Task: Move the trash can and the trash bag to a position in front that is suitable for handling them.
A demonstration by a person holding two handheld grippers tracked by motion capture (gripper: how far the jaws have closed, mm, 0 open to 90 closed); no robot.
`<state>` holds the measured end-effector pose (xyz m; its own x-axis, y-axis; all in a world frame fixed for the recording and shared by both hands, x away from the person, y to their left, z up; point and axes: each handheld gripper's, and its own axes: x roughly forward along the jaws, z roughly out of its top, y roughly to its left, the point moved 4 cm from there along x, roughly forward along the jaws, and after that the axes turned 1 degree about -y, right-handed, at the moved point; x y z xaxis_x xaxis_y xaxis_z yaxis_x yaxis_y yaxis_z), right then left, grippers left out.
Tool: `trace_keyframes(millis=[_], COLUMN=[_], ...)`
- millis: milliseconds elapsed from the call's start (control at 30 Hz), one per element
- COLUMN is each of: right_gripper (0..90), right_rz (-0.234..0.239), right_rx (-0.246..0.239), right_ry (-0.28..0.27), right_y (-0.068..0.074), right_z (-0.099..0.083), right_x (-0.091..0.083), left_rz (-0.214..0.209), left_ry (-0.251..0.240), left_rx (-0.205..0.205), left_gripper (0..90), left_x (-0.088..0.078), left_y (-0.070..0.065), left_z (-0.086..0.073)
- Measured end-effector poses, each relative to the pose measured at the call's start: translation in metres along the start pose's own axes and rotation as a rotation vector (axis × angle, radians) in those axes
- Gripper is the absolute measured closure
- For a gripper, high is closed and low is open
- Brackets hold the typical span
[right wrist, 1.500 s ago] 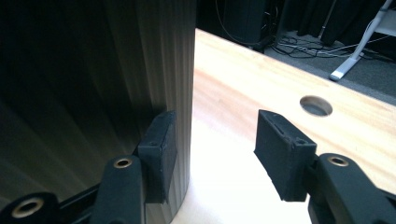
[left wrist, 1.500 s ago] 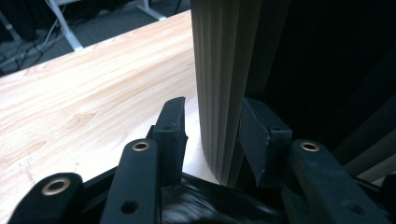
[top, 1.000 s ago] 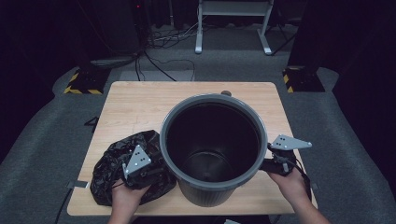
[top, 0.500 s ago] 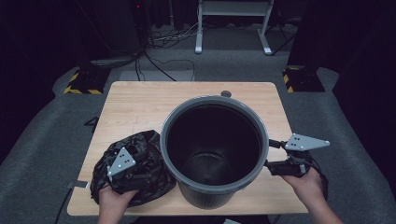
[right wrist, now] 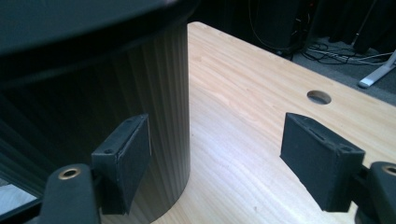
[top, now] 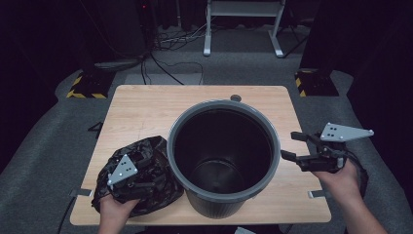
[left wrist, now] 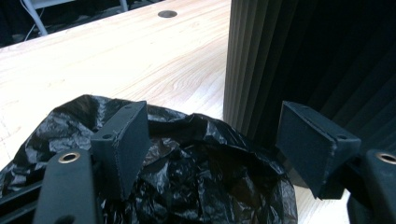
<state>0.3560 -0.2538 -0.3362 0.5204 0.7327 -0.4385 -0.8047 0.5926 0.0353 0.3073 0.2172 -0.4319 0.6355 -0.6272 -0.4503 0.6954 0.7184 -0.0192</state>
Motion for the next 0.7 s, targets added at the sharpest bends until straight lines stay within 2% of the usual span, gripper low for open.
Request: trace_keyframes(millis=[200,400,700], right_gripper=[24.4,23.6,23.6], right_rz=[-0.010,-0.013,-0.010], right_rx=[-0.021,-0.035,-0.041], right_ry=[-0.022,-0.074,-0.070], right_y=[-0.004,-0.002,0.000], right_z=[0.021,0.046,0.080], right_x=[-0.009,-0.014,-0.010], left_rz=[-0.009,-0.010,-0.002], left_ry=[-0.009,-0.017,-0.021], left_rx=[-0.017,-0.023,-0.023], left_gripper=[25.7,25.7,25.8], left_x=[0.002,0.000,-0.004], left_y=[0.002,0.004,0.006], left_z=[0.000,0.000,-0.001])
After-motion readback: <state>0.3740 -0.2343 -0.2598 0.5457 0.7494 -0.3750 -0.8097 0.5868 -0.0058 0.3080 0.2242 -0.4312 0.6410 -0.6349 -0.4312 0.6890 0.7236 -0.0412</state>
